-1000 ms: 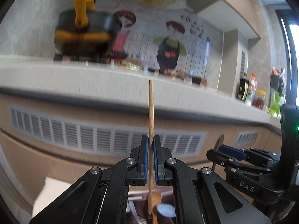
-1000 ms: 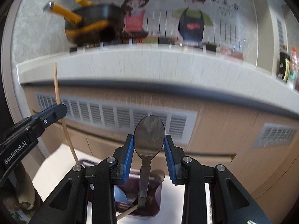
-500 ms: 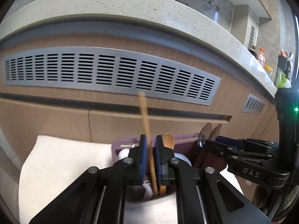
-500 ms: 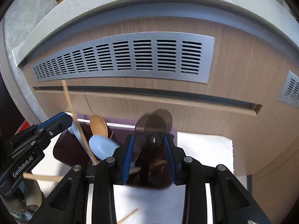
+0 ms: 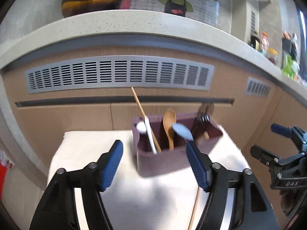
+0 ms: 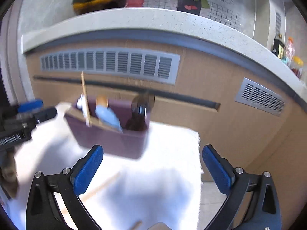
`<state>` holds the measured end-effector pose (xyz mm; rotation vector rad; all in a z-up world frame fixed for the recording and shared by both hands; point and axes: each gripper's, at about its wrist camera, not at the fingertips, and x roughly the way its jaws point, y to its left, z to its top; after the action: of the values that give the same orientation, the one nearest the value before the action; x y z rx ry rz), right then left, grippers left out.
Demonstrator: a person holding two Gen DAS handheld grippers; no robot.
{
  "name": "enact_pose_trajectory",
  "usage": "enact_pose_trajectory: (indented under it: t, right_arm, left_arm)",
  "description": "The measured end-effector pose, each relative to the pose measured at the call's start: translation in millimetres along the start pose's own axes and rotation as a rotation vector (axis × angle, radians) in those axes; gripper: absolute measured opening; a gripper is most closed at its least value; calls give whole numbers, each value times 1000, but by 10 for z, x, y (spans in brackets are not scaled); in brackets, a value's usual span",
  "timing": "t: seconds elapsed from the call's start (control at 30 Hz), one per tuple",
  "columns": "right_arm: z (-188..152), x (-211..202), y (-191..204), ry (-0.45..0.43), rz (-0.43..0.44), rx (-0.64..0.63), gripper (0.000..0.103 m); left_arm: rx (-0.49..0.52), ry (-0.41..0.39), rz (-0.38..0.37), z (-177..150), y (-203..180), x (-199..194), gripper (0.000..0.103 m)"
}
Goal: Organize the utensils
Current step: 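Move both open grippers back to the remaining chopsticks on the cloth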
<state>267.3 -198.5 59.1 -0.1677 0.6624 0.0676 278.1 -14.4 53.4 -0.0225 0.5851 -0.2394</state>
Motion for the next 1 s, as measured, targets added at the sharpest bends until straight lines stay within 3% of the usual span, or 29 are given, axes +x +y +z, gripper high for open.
enact_pose_trajectory:
  t: [0.17,0.4,0.47,0.57,0.83,1.0]
  right_arm:
    - [-524,-161,110,90,-19,-36,102]
    - [-1236,-3,171,352,115,71,102]
    - [-1348,61,199,392,138,102,100]
    - [-1423,122,276,420,138,113,95]
    - [-1406,141,612,423,179,24,95]
    - [-1472,90,599,418,187,-16,95]
  left_arm:
    - [48,94,-43,-401,-48,-192,83]
    - [73,269,-72,-1000,-82,-182,83]
    - [66,306,-73,-1088,-93,-143,83]
    - [76,342,-50,-1168,-122,-89,83]
    - [92,376,-41,-1213,-163,-9,83]
    - [107,393,-43,-1203,-199,33,83]
